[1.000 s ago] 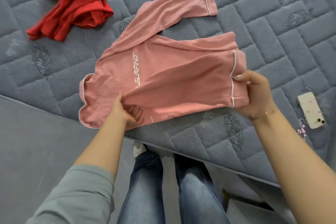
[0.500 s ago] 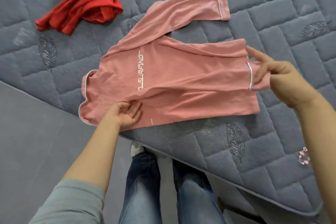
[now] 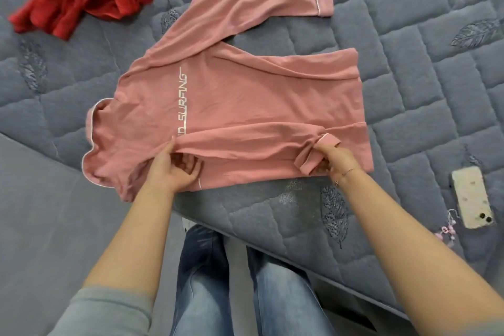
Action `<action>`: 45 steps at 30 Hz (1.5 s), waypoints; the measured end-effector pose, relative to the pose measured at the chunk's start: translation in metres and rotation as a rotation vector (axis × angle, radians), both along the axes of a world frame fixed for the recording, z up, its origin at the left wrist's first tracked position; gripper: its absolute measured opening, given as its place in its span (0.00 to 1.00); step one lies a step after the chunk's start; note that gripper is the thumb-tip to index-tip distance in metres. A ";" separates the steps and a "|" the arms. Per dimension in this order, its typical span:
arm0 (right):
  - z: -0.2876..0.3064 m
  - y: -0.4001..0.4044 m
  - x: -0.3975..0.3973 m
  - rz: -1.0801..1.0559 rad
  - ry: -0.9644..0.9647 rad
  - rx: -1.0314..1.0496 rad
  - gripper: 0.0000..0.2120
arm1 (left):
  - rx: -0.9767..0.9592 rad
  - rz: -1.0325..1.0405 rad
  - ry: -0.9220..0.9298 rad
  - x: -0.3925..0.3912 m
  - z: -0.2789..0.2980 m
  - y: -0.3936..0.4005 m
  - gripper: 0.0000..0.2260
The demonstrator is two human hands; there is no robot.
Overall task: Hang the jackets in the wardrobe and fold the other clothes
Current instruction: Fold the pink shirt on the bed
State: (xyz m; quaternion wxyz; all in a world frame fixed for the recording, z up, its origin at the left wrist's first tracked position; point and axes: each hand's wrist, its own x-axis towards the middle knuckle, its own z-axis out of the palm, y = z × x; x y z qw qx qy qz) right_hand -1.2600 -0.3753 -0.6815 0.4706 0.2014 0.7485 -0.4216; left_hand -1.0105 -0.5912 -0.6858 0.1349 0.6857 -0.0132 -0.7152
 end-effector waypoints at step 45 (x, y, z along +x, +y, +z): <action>-0.028 0.050 0.017 -0.577 -0.182 -0.284 0.09 | -0.198 0.206 -0.169 0.086 -0.015 0.046 0.04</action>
